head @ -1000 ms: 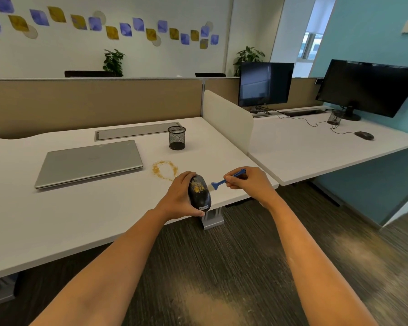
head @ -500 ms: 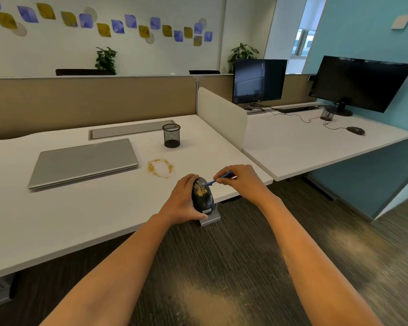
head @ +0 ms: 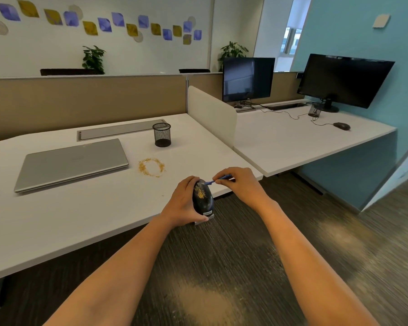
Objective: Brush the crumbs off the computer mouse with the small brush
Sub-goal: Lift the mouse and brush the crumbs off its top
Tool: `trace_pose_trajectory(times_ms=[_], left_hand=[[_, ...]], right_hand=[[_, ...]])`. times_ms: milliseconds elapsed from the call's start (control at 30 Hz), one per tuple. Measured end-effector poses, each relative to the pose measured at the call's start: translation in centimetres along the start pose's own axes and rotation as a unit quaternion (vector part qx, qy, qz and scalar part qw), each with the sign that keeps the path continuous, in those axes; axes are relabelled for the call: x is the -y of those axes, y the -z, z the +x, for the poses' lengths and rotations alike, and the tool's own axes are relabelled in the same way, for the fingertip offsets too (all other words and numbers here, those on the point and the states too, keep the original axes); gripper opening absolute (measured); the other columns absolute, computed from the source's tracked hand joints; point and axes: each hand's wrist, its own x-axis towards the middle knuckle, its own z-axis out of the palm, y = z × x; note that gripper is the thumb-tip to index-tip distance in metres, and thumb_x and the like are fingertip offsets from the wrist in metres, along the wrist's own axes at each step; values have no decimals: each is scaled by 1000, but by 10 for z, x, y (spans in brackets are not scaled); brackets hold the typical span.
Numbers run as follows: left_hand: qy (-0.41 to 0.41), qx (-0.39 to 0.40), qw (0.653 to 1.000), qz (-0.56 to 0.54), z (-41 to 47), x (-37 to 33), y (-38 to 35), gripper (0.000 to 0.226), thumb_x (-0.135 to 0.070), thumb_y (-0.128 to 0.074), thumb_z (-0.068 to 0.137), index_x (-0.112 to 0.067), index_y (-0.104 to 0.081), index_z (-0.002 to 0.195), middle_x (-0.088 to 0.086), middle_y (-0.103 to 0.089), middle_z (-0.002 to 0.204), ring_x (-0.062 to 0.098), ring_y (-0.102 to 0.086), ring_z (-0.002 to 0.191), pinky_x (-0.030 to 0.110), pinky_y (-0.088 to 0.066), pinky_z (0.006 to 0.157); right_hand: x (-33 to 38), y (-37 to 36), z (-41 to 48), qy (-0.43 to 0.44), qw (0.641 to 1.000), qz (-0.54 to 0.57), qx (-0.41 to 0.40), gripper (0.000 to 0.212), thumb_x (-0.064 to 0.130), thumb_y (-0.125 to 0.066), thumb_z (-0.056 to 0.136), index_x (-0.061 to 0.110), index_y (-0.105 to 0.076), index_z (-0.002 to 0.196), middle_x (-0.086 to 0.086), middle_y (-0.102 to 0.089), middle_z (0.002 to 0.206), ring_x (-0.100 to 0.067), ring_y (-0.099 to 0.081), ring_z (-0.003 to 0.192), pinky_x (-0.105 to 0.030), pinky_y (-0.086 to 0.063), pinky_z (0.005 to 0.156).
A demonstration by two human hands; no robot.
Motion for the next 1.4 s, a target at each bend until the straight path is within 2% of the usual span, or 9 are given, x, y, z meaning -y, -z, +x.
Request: trace_pose_trajectory(times_ms=[233,400,533,733,867,933,1100,1267,1400], left_hand=[[7,2,1000,8,-1,0,-1,111,-49,-82,52,-20,-20,140,1,-23,146,18,-23,132,26,-21,107],[0,15,1000,7,-2,-8,-7,112,-48,-83,52,-19,-21,140,2,-23,146,18,-23,132,28,-23,108],[-11,16,1000,3,-2,-16,-11,110,-47,-83,52,-20,-21,139,1,-24,144,16,-24,131,24,-23,105],[-9,1,1000,-2,1,-17,-8,110,-47,-83,52,-19,-22,139,2,-24,144,17,-23,132,25,-21,106],[-3,-4,1000,1,2,-13,-6,111,-46,-84,52,-18,-22,140,4,-24,145,18,-23,133,25,-19,106],[-1,-2,1000,1,2,-13,-5,111,-46,-84,52,-19,-22,140,3,-24,145,18,-22,133,25,-19,106],[-5,8,1000,-5,4,-15,-10,111,-50,-82,50,-22,-22,139,0,-24,144,16,-23,131,24,-21,105],[-12,-2,1000,-11,5,-17,-11,111,-52,-80,49,-21,-23,139,2,-26,143,16,-24,130,24,-20,105],[-11,-4,1000,-2,6,-11,-7,111,-49,-83,51,-19,-22,140,2,-25,145,16,-22,132,23,-18,105]], right_hand=[[-15,17,-24,-19,997,-20,67,12,19,-64,84,21,-71,94,6,-69,98,7,-55,84,0,-40,72],[-18,19,-20,-41,998,34,-20,14,19,-64,85,19,-72,96,12,-67,93,11,-57,84,0,-41,73],[-12,11,-9,-44,997,35,-47,16,16,-63,86,14,-71,99,2,-70,101,0,-58,87,-1,-42,73],[-7,10,-7,-46,999,0,-5,17,18,-63,86,13,-70,100,-4,-70,104,-5,-57,90,-5,-37,70],[-14,19,-16,-49,998,-20,30,11,18,-65,84,19,-72,92,2,-69,98,4,-55,81,-1,-40,63],[-16,22,-18,-51,998,-1,19,10,18,-65,84,21,-72,91,4,-69,95,8,-55,79,2,-40,64],[-6,15,-8,-37,997,41,-59,14,17,-64,85,15,-71,97,0,-71,99,1,-59,84,-3,-44,72],[0,6,1,-42,999,10,-21,16,16,-64,85,11,-71,99,-6,-71,103,-10,-61,92,-7,-41,73],[-3,12,-5,-40,999,0,8,14,17,-64,85,14,-72,97,-2,-70,102,1,-56,82,-1,-41,65]])
